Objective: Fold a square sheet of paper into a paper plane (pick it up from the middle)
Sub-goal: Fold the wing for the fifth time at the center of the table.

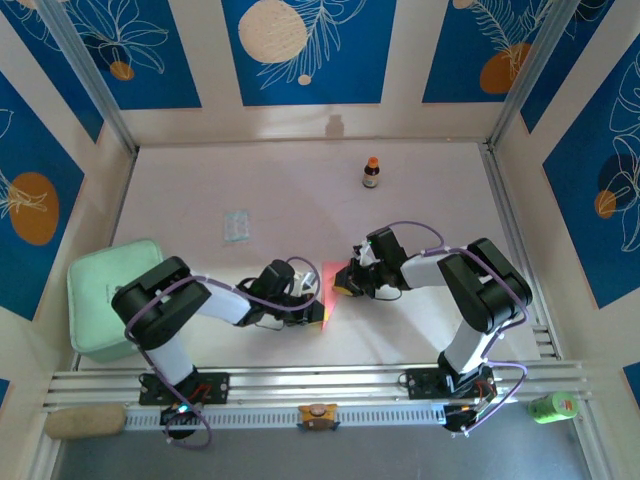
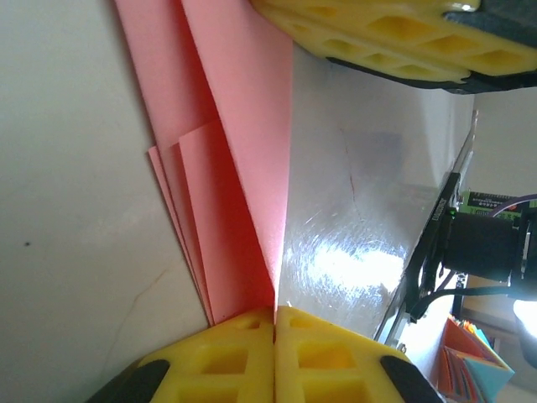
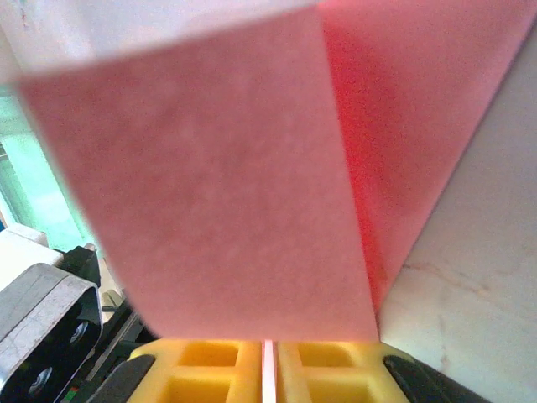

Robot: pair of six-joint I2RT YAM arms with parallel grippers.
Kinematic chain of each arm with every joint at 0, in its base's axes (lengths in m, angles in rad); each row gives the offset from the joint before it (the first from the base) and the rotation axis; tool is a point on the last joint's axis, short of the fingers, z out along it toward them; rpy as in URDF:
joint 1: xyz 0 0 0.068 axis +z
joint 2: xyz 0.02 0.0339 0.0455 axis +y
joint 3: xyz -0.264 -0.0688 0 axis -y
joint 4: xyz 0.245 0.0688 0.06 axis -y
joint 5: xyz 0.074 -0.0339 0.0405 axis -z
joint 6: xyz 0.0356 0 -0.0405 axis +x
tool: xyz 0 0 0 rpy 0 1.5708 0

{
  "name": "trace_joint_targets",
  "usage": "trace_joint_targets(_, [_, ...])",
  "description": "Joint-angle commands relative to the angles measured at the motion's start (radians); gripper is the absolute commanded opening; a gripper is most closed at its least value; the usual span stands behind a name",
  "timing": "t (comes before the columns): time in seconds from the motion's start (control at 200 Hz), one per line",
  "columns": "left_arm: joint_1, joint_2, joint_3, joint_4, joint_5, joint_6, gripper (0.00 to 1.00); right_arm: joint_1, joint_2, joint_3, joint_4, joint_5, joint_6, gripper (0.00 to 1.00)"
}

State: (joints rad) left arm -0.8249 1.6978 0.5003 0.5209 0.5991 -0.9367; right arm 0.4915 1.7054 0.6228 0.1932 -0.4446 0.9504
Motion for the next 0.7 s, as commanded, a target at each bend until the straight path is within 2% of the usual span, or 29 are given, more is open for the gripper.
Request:
trace_joint_targets(0.0, [-0.005, -0.011, -0.019, -0.133, 0.031, 0.034, 0.05, 0.01, 0.046, -0.006, -0.083, 0.101, 0.007, 0.13])
trace_joint_targets(0.145, [-0.005, -0.006, -0.017, -0.132, 0.04, 0.037, 0.02, 0.01, 0.049, -0.004, -0.082, 0.102, 0.009, 0.13])
trace_joint_targets(0.32, [-0.005, -0.009, -0.02, -0.121, 0.047, 0.033, 0.13, 0.012, 0.054, 0.0, -0.082, 0.101, 0.01, 0.13])
trace_joint_targets(0.455, [-0.004, -0.013, -0.025, -0.107, 0.056, 0.027, 0.0, 0.012, 0.056, 0.003, -0.083, 0.103, 0.01, 0.13])
trace_joint_targets(0.535, [-0.005, -0.016, -0.026, -0.104, 0.061, 0.028, 0.0, 0.014, 0.056, 0.004, -0.082, 0.102, 0.012, 0.13])
trace_joint_targets(0.645, [-0.005, -0.01, -0.023, -0.103, 0.072, 0.027, 0.15, 0.016, 0.055, 0.004, -0.083, 0.1, 0.015, 0.13])
trace_joint_targets(0.69, [-0.006, -0.006, -0.021, -0.105, 0.079, 0.027, 0.17, 0.016, 0.055, 0.007, -0.085, 0.099, 0.014, 0.13])
